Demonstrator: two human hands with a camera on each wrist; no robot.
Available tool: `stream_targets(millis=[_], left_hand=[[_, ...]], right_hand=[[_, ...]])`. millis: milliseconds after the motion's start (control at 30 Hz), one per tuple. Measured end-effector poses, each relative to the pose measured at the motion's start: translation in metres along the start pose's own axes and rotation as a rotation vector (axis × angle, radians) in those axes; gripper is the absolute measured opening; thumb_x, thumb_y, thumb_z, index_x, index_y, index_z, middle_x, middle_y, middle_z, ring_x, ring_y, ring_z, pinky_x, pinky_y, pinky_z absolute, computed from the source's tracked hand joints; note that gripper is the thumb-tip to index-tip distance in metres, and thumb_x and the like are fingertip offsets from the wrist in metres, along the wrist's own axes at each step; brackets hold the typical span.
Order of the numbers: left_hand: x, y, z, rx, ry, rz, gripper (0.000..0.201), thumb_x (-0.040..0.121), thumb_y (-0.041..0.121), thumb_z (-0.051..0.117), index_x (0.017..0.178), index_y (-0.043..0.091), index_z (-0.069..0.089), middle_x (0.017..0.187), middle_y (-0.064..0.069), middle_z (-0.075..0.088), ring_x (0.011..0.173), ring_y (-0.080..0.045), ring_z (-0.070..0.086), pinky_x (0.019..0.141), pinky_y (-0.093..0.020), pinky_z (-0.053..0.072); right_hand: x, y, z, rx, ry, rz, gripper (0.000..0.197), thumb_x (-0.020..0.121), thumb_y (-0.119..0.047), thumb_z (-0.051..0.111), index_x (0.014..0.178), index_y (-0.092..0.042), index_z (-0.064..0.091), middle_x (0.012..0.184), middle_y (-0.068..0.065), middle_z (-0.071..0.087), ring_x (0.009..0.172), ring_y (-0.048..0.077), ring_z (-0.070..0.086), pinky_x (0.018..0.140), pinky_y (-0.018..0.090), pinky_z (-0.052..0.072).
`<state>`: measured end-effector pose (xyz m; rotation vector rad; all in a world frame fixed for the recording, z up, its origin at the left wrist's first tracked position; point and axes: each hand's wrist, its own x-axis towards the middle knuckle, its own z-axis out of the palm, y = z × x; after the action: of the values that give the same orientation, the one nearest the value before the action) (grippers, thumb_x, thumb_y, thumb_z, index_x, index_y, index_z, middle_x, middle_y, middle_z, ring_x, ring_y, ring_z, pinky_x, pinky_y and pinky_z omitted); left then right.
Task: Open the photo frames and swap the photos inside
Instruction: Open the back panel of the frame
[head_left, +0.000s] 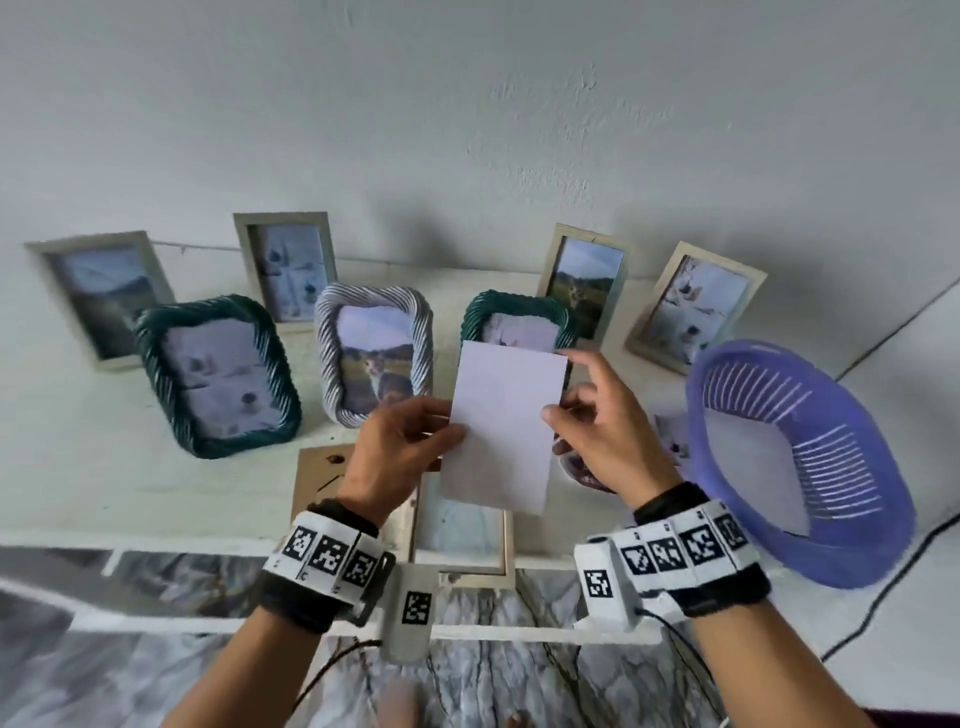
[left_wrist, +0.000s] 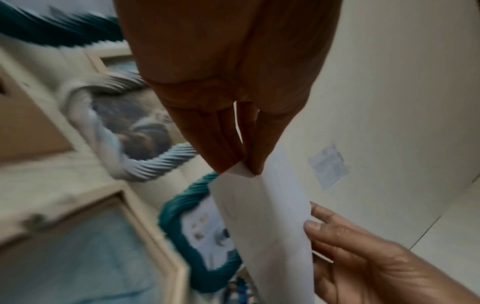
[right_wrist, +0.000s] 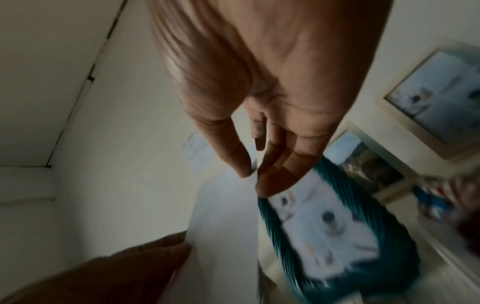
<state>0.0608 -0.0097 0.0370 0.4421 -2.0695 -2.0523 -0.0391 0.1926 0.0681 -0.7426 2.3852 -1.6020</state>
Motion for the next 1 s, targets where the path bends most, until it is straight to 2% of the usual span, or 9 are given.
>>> stream_targets(millis=[67,167,300,367,433,633,767,833,1000], left_hand=[[-0.005,-0.016,-0.014,0.04,0.032,-0.036,0.014,0.082,0.007,0.074,0.084,0.021,0.073,0.083,-0.01,0.074,0.075,-0.024,0.068,0.074,-0.048,0.058],[-0.01,-0.035,-0.027,0.179,0.067,-0.058,0.014,0.08,0.009,0.077,0.089,0.018,0.072,0.083,-0.009,0.073,0.069,-0.022,0.068,0.073,-0.049,0.06],[-0.013,-0.049,-0.035,0.36,0.038,-0.036,0.011,0.08,0.011,0.078,0.087,0.015,0.07,0.077,-0.002,0.072,0.065,-0.016,0.07,0.062,-0.03,0.059],[-0.014,-0.056,-0.039,0.471,0.024,-0.015,0.013,0.077,0.016,0.08,0.083,0.017,0.069,0.072,0.006,0.071,0.061,-0.002,0.066,0.06,-0.015,0.051],[-0.015,-0.061,-0.041,0.583,0.018,0.009,0.014,0.076,0.021,0.081,0.08,0.023,0.068,0.068,0.016,0.067,0.061,0.007,0.062,0.06,-0.009,0.045],[-0.019,-0.068,-0.041,0.829,-0.003,0.059,0.024,0.077,0.034,0.078,0.093,0.023,0.066,0.086,0.015,0.052,0.068,0.006,0.052,0.057,-0.011,0.033],[-0.02,-0.075,-0.038,0.847,-0.052,-0.027,0.04,0.076,0.036,0.076,0.111,0.023,0.061,0.105,0.008,0.051,0.077,-0.008,0.059,0.072,-0.03,0.052],[-0.02,-0.078,-0.038,0.849,-0.078,-0.054,0.05,0.076,0.037,0.076,0.12,0.026,0.056,0.109,0.005,0.053,0.081,-0.012,0.061,0.079,-0.038,0.054],[-0.02,-0.076,-0.04,0.847,-0.095,-0.035,0.076,0.076,0.035,0.077,0.141,0.036,0.036,0.108,0.005,0.055,0.08,-0.013,0.064,0.081,-0.039,0.055]], right_hand=[[-0.004,0.015,0.024,-0.025,0.014,-0.044,0.058,0.083,-0.007,0.063,0.131,-0.034,0.043,0.077,0.01,0.064,0.066,0.028,0.06,0.064,0.039,0.054],[-0.008,0.031,0.052,-0.202,0.069,-0.148,0.06,0.082,-0.003,0.064,0.134,-0.025,0.045,0.073,0.001,0.059,0.067,0.018,0.056,0.069,0.028,0.046],[-0.015,0.041,0.07,-0.3,0.112,-0.205,0.062,0.083,-0.001,0.064,0.138,-0.02,0.042,0.075,-0.002,0.057,0.068,0.015,0.057,0.065,0.027,0.049],[-0.018,0.045,0.073,-0.349,0.099,-0.213,0.064,0.084,-0.001,0.065,0.141,-0.018,0.042,0.075,-0.001,0.057,0.066,0.015,0.056,0.063,0.024,0.049],[-0.022,0.046,0.075,-0.371,0.072,-0.188,0.06,0.084,-0.001,0.066,0.138,-0.016,0.045,0.073,-0.002,0.055,0.065,0.015,0.056,0.063,0.027,0.051],[-0.031,0.055,0.078,-0.417,0.025,-0.095,0.056,0.084,-0.006,0.067,0.134,-0.017,0.046,0.074,-0.004,0.052,0.065,0.016,0.055,0.065,0.032,0.05],[-0.034,0.063,0.081,-0.482,-0.017,-0.069,0.062,0.083,-0.008,0.067,0.139,-0.018,0.044,0.081,-0.005,0.049,0.072,0.012,0.049,0.07,0.027,0.045],[-0.035,0.066,0.082,-0.523,-0.052,-0.024,0.066,0.084,-0.01,0.066,0.144,-0.02,0.04,0.085,-0.004,0.046,0.073,0.011,0.045,0.07,0.025,0.039],[-0.039,0.069,0.086,-0.574,-0.119,0.077,0.074,0.088,-0.019,0.062,0.152,-0.024,0.025,0.093,0.003,0.045,0.079,0.019,0.049,0.072,0.025,0.039]])
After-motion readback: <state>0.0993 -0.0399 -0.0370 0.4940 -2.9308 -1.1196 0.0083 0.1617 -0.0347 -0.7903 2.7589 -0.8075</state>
